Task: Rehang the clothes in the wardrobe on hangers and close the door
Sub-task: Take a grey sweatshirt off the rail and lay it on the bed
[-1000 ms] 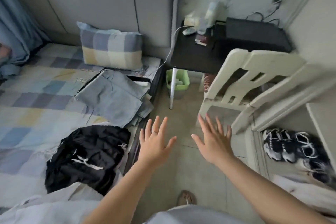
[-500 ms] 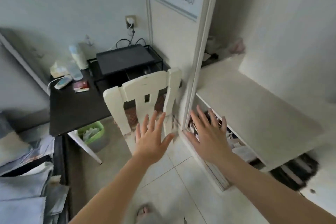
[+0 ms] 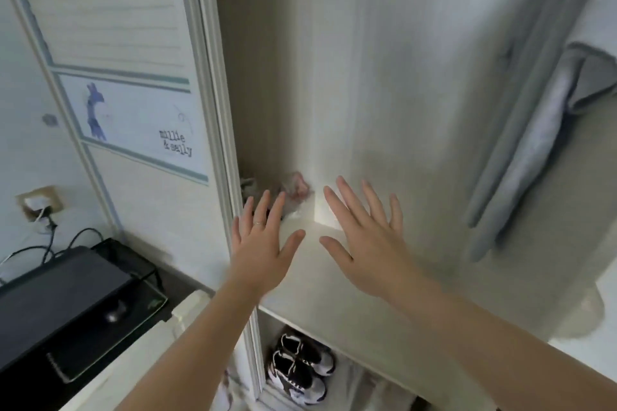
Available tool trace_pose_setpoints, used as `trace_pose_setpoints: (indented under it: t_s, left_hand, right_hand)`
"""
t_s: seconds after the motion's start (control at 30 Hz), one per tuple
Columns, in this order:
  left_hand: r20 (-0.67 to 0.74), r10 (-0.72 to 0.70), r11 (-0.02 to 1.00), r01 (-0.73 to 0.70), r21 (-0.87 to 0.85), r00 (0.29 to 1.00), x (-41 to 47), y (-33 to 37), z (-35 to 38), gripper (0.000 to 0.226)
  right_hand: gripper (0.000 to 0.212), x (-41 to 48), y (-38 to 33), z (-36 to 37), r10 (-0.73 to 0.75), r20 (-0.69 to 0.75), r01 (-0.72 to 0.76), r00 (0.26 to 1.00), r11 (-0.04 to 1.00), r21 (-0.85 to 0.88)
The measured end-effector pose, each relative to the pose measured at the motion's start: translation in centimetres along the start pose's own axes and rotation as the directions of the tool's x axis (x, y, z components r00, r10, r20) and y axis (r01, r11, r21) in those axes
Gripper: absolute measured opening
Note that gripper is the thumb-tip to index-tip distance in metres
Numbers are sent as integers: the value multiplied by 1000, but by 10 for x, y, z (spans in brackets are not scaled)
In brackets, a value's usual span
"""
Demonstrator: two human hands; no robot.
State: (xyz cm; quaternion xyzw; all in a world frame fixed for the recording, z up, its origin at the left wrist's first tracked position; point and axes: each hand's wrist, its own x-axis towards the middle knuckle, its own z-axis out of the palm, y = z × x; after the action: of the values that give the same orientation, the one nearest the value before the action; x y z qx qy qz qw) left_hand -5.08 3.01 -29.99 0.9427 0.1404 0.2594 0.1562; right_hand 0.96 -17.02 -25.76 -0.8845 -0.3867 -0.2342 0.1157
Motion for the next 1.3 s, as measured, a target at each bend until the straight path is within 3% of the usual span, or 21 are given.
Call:
trace_pose_setpoints:
  t_s: [0.23, 0.47, 0.7, 0.83, 1.0, 1.17, 1.3]
  left_hand:
    - [-58, 278, 954, -282, -105, 959, 156, 31, -11, 76]
    - [-208, 508, 818, -544, -189, 836, 274, 113, -49, 89]
    - [-310, 636, 654, -707, -269, 707, 358, 222, -80, 81]
    - [-303, 670, 556, -729, -399, 677, 389, 282, -83, 77]
    - [-268, 737, 466, -754, -463, 620, 413, 340, -80, 77]
    - [-184, 771, 405, -691, -598, 610, 432, 397, -84, 82]
    - [-87, 813, 290, -531, -797, 575, 433, 432, -82, 89]
  right_hand:
    - [68, 106, 27, -52, 111, -210, -133, 971, 987, -92]
    - [68, 178, 47, -147, 90, -374, -210, 923, 933, -293]
    - [66, 224, 66, -262, 49, -513, -328, 857, 819, -470]
    - [63, 243, 87, -319, 71, -517, -396, 853, 734, -553]
    - [64, 262, 132, -371, 230, -523, -555, 821, 541, -632]
    - [63, 282, 180, -409, 403, -560, -685, 724, 322, -654]
    - [43, 296, 202, -422, 552, -576, -781, 602, 257, -570]
